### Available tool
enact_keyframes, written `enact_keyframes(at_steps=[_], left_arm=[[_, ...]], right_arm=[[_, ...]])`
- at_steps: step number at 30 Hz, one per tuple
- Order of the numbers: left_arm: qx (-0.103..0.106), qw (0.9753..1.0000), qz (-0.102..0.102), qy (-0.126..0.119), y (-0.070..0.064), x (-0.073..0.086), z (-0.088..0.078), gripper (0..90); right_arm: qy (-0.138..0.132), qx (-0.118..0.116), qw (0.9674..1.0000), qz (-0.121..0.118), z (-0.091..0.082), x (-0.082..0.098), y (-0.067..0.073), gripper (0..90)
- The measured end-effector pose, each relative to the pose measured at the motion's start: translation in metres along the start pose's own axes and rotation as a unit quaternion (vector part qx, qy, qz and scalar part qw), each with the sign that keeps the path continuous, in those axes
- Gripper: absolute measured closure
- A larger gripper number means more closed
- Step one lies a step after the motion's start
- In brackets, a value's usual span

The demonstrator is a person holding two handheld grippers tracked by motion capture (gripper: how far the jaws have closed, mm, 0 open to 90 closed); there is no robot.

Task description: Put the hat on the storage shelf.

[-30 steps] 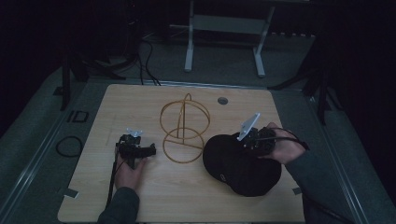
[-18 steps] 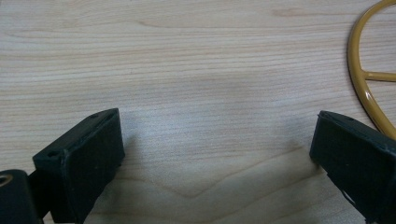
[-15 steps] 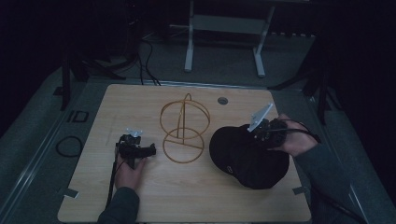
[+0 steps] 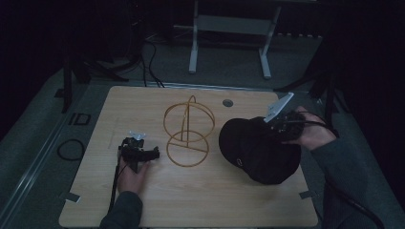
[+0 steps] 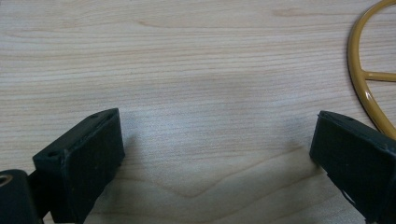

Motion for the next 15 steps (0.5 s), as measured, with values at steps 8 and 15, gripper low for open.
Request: enact_keyframes(at_steps=[8, 15], left_arm=[[0.000, 1.0000, 0.000, 0.000, 0.000, 0.000, 0.000, 2.5], [0.000, 1.0000, -0.001, 0.000, 0.000, 0.000, 0.000, 2.5]], right_arm=[[-0.019, 0.002, 0.9998, 0.001, -0.014, -0.001, -0.006, 86.3], [-0.030, 0.001, 0.9996, 0.003, -0.024, -0.001, -0.013, 86.4]])
Point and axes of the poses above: each handheld gripper's, and its own axes: z roughly forward along the jaws, x roughly out of its underside, y roughly to its left, the point moved 6 cm from there along z, roughly forward along the jaws, and after that the axes turned 4 degrees about -z, right-handed, at the moved point
